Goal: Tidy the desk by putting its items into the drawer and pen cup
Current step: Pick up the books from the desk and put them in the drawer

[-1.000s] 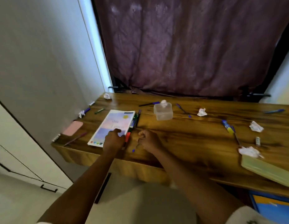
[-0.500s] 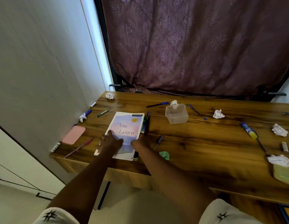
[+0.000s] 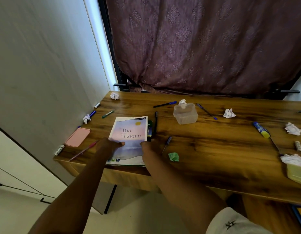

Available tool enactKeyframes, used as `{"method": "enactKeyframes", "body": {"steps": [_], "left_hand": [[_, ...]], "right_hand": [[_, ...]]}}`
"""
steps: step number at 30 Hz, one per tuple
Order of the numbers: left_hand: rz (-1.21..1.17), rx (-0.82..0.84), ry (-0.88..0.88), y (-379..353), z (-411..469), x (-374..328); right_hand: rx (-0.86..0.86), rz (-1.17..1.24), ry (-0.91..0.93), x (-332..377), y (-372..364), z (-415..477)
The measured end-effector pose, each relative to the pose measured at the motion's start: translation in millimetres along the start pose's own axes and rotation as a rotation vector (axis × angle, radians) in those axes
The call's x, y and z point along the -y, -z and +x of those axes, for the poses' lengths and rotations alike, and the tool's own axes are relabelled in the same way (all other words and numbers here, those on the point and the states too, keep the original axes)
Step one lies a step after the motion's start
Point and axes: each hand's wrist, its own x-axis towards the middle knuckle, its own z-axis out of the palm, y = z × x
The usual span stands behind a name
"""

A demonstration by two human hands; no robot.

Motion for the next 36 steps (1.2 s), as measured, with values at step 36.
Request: {"method": "enactKeyframes", "body": {"steps": [36], "left_hand": [[-0.444,0.307,-0.131,-293.4,-449.4,29.7]], "right_hand": [[0.105,-0.024,0.067,-238.2,534.3,-195.7]]}}
